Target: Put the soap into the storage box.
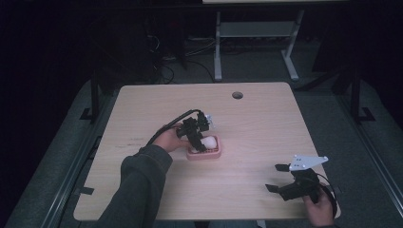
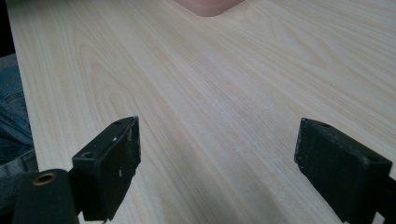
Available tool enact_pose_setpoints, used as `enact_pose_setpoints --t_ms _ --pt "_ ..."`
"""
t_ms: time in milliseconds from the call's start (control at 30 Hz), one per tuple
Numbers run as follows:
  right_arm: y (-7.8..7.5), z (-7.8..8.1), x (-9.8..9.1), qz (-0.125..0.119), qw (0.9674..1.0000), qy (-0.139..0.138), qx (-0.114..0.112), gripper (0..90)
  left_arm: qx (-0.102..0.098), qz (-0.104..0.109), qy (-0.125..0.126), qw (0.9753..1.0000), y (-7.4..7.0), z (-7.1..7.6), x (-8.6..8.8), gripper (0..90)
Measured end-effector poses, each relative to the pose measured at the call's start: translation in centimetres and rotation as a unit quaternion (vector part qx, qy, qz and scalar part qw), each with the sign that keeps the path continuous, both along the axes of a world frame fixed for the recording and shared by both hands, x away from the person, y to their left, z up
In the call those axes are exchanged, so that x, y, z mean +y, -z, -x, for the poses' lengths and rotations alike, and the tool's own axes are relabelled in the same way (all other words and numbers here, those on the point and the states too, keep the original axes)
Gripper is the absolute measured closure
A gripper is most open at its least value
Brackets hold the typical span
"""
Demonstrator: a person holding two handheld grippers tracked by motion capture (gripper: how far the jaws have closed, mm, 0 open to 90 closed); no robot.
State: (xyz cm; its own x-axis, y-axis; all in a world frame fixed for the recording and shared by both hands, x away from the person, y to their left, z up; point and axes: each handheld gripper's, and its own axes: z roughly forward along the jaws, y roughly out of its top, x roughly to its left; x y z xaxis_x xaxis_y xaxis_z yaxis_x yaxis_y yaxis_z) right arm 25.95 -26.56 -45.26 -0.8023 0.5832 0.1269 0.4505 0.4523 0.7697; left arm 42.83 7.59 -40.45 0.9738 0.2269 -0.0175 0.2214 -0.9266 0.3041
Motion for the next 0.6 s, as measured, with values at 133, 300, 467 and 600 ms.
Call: enact_pose_setpoints --t_ms 133,300,467,600 --pt "0.0 0.0 0.0 0.002 1.0000 0.000 0.001 14.2 -0.005 0.005 -0.003 1.0000 -0.3 0.2 0.3 39.2" --pt "0.0 0.0 0.0 0.001 1.0000 0.000 0.001 14.1 -0.010 0.008 -0.005 0.9999 -0.5 0.5 0.6 38.0" --pt "0.1 -0.1 0.0 0.003 1.0000 0.000 0.001 14.2 -0.012 0.014 -0.010 0.9998 -0.6 0.7 1.2 37.6" --pt "0.1 -0.2 0.2 0.003 1.0000 0.000 0.000 14.2 -0.013 0.016 -0.013 0.9997 -0.8 0.9 1.7 37.3"
